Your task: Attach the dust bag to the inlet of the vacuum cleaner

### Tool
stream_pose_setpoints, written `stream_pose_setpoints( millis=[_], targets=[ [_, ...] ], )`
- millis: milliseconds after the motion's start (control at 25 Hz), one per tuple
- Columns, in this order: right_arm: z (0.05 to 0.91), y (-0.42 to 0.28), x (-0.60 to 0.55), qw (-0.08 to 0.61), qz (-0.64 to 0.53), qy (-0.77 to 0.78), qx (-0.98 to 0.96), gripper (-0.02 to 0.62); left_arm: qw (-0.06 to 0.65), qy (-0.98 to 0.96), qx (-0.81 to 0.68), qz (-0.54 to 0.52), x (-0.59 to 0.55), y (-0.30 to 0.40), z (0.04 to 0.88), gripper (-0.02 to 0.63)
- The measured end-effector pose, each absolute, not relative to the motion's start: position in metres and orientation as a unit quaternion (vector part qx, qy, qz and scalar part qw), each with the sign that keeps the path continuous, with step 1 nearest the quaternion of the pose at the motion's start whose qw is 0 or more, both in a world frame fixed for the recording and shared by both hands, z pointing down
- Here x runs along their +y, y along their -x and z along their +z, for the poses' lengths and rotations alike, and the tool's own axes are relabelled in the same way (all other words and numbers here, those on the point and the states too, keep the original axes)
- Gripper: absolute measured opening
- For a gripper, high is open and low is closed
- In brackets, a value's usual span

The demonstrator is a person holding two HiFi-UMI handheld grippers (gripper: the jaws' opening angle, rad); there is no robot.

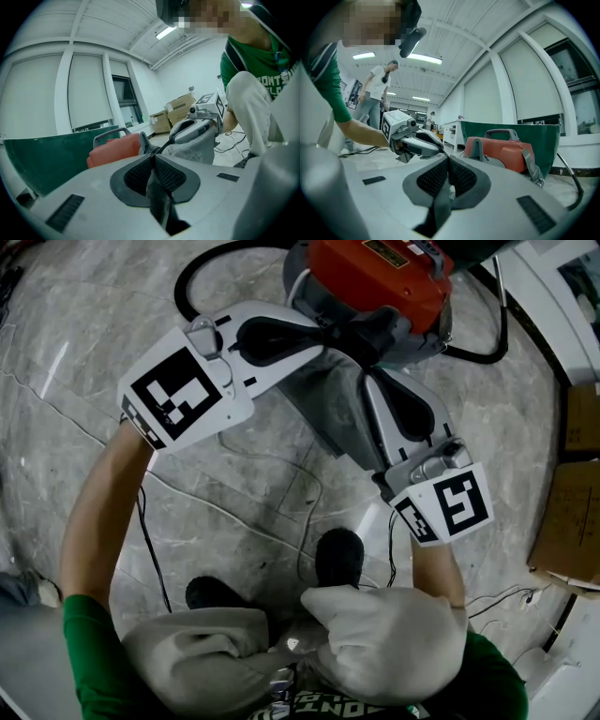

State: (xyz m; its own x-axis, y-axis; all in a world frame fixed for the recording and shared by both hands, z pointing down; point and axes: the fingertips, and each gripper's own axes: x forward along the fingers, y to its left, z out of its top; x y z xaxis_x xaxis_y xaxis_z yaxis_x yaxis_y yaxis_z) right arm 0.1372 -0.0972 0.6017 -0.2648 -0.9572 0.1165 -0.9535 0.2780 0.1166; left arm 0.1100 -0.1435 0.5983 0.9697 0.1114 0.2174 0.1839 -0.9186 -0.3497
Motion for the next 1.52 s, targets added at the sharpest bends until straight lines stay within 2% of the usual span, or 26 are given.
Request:
stream_pose_setpoints(
  millis=[680, 1240, 1520],
  targets=[
    [0.600, -0.149, -0.105, 0.065, -0.001, -0.599, -0.798, 0.017, 0.168, 0.979, -0.074, -0.094, -0.152, -0.121, 0.597, 0.032],
    [0.601, -0.174, -0.112, 0.055, -0.002, -0.611, -0.790, 0.018, 0.183, 0.976, -0.082, -0.089, -0.162, -0.151, 0.597, 0.034],
    [0.598, -0.178, -0.113, 0.038, 0.000, -0.610, -0.792, 0.018, 0.161, 0.980, -0.080, -0.083, -0.163, -0.155, 0.596, 0.032]
  ],
)
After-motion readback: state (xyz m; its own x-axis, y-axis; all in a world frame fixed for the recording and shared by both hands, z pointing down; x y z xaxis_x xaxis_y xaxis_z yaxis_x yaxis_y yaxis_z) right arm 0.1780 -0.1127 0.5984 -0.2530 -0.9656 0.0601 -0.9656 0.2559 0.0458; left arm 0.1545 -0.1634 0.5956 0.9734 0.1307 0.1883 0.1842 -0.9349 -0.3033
